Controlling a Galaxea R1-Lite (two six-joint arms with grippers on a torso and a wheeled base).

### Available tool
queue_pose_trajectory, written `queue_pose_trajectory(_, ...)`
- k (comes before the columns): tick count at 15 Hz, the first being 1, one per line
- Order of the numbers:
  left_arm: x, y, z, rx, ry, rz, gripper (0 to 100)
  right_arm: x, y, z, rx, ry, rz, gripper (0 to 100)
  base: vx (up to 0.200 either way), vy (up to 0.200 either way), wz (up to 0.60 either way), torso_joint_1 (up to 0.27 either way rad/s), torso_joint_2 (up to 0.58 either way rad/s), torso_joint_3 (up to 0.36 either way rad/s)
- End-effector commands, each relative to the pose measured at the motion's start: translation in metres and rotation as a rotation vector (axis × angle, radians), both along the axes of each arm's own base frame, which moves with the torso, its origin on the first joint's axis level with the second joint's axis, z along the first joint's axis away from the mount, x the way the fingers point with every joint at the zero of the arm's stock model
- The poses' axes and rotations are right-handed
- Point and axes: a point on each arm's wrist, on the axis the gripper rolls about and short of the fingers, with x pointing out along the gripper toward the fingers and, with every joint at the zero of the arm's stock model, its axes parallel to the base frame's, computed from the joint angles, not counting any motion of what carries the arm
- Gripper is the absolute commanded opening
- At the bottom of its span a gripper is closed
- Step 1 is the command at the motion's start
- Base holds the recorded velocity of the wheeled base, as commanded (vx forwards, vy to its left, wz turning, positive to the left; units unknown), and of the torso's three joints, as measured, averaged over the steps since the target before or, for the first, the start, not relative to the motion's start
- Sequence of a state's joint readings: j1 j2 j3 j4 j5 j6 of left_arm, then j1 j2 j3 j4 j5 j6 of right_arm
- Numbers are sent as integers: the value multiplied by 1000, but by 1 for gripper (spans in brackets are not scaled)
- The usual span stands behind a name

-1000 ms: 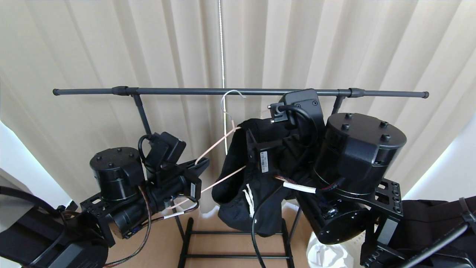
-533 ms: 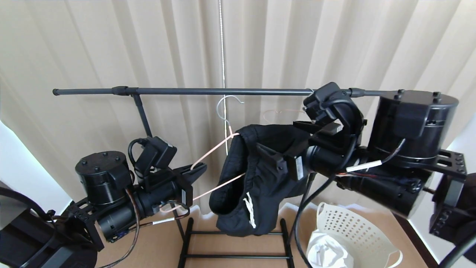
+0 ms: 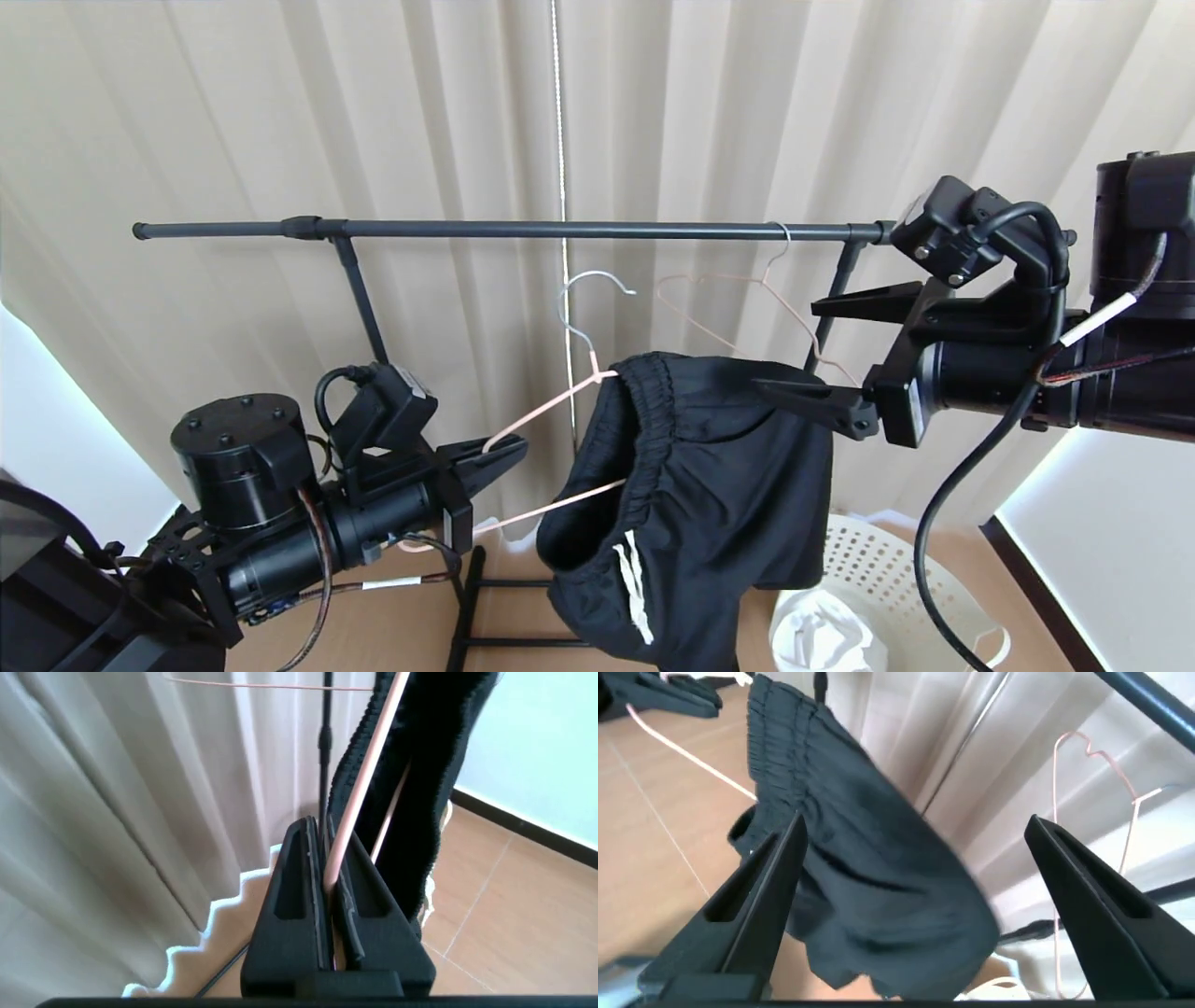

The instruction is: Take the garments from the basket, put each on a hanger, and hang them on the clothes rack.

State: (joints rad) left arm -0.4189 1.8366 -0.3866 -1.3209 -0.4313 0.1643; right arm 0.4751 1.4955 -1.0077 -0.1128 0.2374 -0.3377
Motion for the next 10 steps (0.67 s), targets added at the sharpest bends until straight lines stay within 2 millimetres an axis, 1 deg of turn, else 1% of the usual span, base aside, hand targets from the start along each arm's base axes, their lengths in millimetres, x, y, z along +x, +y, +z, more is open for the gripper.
queue_pose_trajectory(1, 0, -1, 0, 3, -7, -16, 0, 3, -6, 6, -6, -16, 6, 100, 0, 0, 0, 0, 0, 0)
queue_pose_trajectory(2, 1, -3, 1, 10, -23, -58, 0, 3, -11, 4, -46, -7, 59, 100, 0, 0, 0, 0, 0, 0)
queue_pose_trajectory(5, 5, -6, 0, 21, -42, -102, 0, 7, -21, 3, -93, 1, 143, 100, 0, 0, 0, 0, 0, 0)
queue_pose_trajectory(7, 7, -14, 0, 17, -50, -134, 0, 10, -20, 2, -128, 23, 211, 100, 0, 0, 0, 0, 0, 0)
queue_pose_trajectory(10, 11, -26, -1, 13, -57, -169, 0, 21, -17, -11, -152, 48, 256, 100, 0, 0, 0, 0, 0, 0)
